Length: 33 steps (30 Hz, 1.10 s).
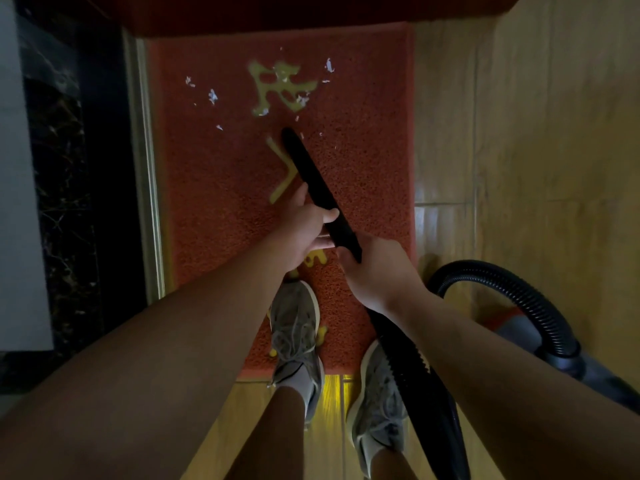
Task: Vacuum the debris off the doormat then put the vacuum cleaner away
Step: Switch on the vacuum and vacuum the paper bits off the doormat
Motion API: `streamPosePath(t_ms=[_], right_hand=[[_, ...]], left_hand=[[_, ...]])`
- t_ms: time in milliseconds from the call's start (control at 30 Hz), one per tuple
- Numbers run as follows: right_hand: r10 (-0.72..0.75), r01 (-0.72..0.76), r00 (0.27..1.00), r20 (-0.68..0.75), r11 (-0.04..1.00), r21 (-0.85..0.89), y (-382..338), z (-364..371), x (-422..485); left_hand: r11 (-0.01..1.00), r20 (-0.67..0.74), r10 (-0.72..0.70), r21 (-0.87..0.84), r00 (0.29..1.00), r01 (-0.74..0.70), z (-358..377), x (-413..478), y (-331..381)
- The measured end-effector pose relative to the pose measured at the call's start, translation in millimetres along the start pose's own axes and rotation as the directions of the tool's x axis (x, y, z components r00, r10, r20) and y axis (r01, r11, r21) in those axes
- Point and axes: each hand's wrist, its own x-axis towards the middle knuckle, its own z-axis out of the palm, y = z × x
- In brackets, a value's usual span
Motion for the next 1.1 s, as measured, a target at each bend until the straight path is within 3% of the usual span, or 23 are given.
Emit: streamPosePath(t_ms=[1100], right_hand=[[0.108,-0.106,0.993,-0.046,0.993,0.048,62,-31,-49]], left_hand=[[0.999,0.069,-0.029,0.047,0.997,0.026,79,-28,-31]])
